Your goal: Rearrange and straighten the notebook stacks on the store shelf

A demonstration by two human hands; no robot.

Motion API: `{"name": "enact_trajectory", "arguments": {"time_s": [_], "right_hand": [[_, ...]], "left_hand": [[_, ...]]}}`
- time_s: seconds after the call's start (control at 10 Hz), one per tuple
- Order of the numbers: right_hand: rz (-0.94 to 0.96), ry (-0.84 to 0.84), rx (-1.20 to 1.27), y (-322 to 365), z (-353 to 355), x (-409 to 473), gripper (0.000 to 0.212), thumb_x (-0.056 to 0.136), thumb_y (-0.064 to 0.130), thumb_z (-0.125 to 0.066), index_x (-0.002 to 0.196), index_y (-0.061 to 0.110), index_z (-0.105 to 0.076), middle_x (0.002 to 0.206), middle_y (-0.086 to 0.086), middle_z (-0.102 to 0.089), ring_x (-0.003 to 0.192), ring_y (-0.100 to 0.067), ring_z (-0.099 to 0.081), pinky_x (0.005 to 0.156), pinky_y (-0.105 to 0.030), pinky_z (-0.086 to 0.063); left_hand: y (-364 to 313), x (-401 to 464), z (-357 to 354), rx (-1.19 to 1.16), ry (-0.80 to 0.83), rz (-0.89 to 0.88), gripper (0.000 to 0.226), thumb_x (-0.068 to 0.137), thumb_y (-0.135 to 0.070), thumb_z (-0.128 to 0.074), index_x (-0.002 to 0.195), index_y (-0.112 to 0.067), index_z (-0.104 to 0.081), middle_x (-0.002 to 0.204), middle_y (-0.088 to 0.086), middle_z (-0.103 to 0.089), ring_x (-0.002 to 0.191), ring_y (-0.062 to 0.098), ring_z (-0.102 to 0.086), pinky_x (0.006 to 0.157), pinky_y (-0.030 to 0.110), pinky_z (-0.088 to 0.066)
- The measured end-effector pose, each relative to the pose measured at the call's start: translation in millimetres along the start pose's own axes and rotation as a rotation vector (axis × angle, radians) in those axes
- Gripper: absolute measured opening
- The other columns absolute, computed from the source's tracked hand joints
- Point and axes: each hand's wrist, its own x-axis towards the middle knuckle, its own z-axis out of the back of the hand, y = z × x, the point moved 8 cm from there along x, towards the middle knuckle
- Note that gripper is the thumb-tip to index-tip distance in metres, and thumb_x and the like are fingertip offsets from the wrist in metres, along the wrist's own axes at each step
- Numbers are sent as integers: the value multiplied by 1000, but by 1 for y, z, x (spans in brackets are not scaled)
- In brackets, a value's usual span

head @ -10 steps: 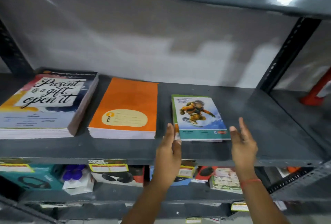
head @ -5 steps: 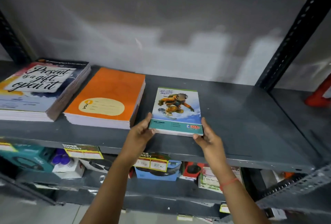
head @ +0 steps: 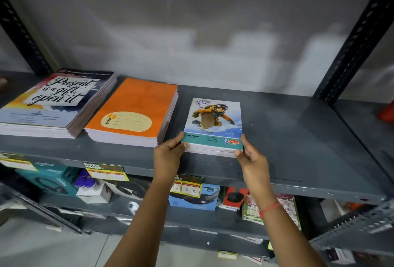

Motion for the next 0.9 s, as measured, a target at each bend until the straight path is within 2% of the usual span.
{"name": "enact_trajectory", "arguments": {"time_s": [0.1, 0.2, 0.3, 0.4, 0.5, 0.6, 0.7, 0.8, 0.9], "right_hand": [[-6, -21, 3, 0, 1, 1, 51, 91, 11, -54, 140, 21, -40, 116, 15, -58, 103, -4, -57, 85, -2, -40], [-7, -47, -18, 1, 1, 0, 50, 91, 11, -54, 139, 20, -41, 114, 14, -58, 97, -3, -57, 81, 2, -40], [-9, -72, -36, 2, 2, -1, 49, 92, 11, -53, 138, 19, -42, 112, 12, -59, 92, -4, -57, 67, 6, -43], [-8, -86, -44, 3, 3, -1, 48, 92, 12, -53, 138, 20, -43, 113, 11, -60, 93, -7, -57, 64, 5, -44], [-10, -106, -68, 5, 2, -2, 47, 92, 13, -53, 138, 19, -44, 113, 11, -59, 93, -6, -57, 70, 1, -45], [2, -127, -78, 8, 3, -4, 46, 92, 12, -53, 137, 17, -45, 114, 11, -58, 101, -7, -55, 91, -14, -46], [-23, -142, -122, 15, 2, -9, 43, 93, 14, -51, 136, 17, -47, 116, 8, -59, 88, -2, -57, 92, -20, -48], [-25, -223, -253, 28, 4, -26, 39, 95, 21, -48, 134, 19, -50, 116, -3, -67, 76, -9, -59, 72, -21, -54], [161, -383, -389, 61, 5, -63, 41, 94, 26, -48, 134, 17, -50, 134, -7, -58, 116, -24, -60, 96, -33, -47]], "left_hand": [[1, 1, 0, 0, -32, -1, 35, 81, 1, -63, 115, -5, -63, 90, -10, -65, 82, 1, -58, 60, 2, -50], [1, 0, 0, 15, -55, -13, 34, 81, 0, -63, 115, -5, -63, 97, -2, -66, 81, 1, -58, 61, 2, -50], [1, -1, 1, 33, -64, -23, 33, 81, -1, -63, 114, -6, -63, 102, 0, -66, 81, 0, -57, 58, 0, -48], [1, -1, 1, 53, -63, -30, 33, 82, -3, -63, 115, -8, -64, 100, -2, -66, 82, 1, -57, 55, -1, -47], [3, 0, 1, 49, -48, -45, 33, 83, -3, -62, 115, -8, -63, 103, -2, -65, 84, 1, -57, 60, -1, -48], [2, 0, 0, 68, -33, -87, 31, 86, -5, -58, 117, -7, -62, 106, -3, -63, 95, 12, -58, 63, 0, -49], [-3, -3, -2, 100, 14, -115, 31, 89, -3, -52, 120, -4, -59, 111, 0, -62, 106, 19, -56, 65, -1, -47], [-14, -7, -3, 264, 90, -180, 35, 93, -5, -46, 127, -7, -53, 125, 10, -61, 105, 16, -55, 64, -4, -39], [-50, -31, 6, 421, 161, -338, 45, 94, -7, -41, 137, -17, -43, 122, 8, -64, 94, 22, -63, 70, 18, -47]]}}
